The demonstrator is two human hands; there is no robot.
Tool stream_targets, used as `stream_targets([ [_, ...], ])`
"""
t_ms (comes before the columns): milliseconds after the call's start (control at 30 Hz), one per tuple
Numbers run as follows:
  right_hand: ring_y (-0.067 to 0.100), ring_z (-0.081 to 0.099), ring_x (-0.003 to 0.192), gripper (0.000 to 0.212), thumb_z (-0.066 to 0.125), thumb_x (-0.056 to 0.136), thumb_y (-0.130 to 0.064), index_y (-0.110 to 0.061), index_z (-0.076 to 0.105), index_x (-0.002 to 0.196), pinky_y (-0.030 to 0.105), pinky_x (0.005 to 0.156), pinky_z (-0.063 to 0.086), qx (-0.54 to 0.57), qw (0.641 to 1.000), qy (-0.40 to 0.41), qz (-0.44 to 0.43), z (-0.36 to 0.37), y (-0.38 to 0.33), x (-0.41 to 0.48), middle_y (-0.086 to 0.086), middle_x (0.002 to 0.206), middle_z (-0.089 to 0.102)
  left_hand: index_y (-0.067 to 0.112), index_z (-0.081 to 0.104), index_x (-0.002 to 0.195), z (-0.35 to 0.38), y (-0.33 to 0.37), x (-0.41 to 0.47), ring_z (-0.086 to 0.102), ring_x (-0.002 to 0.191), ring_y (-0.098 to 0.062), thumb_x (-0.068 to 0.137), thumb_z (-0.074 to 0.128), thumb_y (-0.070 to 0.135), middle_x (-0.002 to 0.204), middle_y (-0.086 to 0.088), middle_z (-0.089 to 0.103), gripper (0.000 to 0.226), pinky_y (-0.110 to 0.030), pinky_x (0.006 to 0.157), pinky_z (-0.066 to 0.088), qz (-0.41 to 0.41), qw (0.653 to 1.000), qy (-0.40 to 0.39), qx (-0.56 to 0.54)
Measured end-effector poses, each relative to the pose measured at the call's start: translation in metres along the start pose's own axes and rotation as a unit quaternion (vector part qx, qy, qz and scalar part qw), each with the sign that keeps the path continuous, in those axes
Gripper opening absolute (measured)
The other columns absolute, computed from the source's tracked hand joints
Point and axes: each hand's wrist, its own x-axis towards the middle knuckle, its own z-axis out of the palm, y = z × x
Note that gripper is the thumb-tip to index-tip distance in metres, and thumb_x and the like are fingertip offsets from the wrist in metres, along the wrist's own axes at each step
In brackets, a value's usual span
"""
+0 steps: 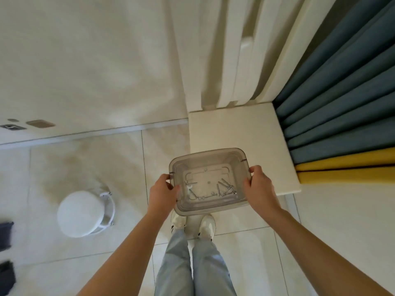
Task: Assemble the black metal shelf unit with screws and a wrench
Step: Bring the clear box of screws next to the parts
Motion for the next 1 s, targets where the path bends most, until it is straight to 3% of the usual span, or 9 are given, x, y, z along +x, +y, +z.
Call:
stream_targets([
  [167,0.026,0.064,0.083,0.027,0.050,0.100,-0.023,-0.012,0.047,0.124,0.048,0.072,0.056,-0.047,0.996,0.000,-0.078,-0.011,-0.046,-0.031,0.007,0.097,0.065,0.012,0.058,0.127,-0.039,-0.021,-0.035,0.070,0.074,-0.030,0.093,0.062,0.009,0.084,0.000,0.061,0.034,-0.049,0.074,0.061,-0.013,0.997,0.057,-0.042],
  [433,0.025,0.061,0.082,0.029,0.048,0.099,-0.025,-0.014,0.047,0.126,0.038,0.070,0.047,-0.093,0.983,-0.030,-0.155,0.000,-0.115,-0.071,0.001,0.092,0.064,0.020,0.057,0.139,-0.105,-0.061,-0.083,0.070,0.081,-0.026,0.094,0.063,0.013,0.090,0.004,0.064,0.046,-0.045,0.083,0.057,-0.020,0.984,0.159,-0.083],
  [633,0.020,0.060,0.077,0.027,0.050,0.099,-0.024,-0.015,0.048,0.125,0.032,0.063,0.042,-0.093,0.969,-0.062,-0.222,0.025,-0.169,-0.108,-0.001,0.088,0.062,0.021,0.061,0.132,-0.149,-0.093,-0.126,0.062,0.071,-0.013,0.100,0.054,0.018,0.082,0.009,0.061,0.033,-0.032,0.067,0.049,-0.039,0.959,0.266,-0.085],
  [767,0.019,0.060,0.078,0.027,0.050,0.100,-0.024,-0.016,0.048,0.125,0.035,0.065,0.047,-0.097,0.956,-0.082,-0.263,0.046,-0.209,-0.135,0.000,0.089,0.062,0.025,0.058,0.136,-0.183,-0.119,-0.150,0.063,0.076,-0.017,0.101,0.051,0.020,0.085,0.007,0.062,0.036,-0.041,0.073,0.055,-0.069,0.945,0.304,-0.102],
  [867,0.016,0.060,0.077,0.026,0.051,0.099,-0.024,-0.017,0.049,0.124,0.031,0.063,0.046,-0.100,0.949,-0.092,-0.284,0.064,-0.241,-0.155,-0.002,0.088,0.061,0.022,0.058,0.137,-0.213,-0.142,-0.163,0.062,0.078,-0.021,0.100,0.054,0.021,0.083,0.009,0.060,0.037,-0.037,0.072,0.052,-0.075,0.934,0.333,-0.106],
  [1000,0.008,0.058,0.072,0.024,0.053,0.098,-0.024,-0.018,0.051,0.121,0.033,0.064,0.050,-0.104,0.941,-0.109,-0.303,0.092,-0.282,-0.183,-0.008,0.082,0.059,0.024,0.062,0.128,-0.255,-0.175,-0.175,0.060,0.074,-0.012,0.100,0.055,0.023,0.081,0.015,0.057,0.029,-0.040,0.069,0.056,-0.099,0.923,0.353,-0.117],
])
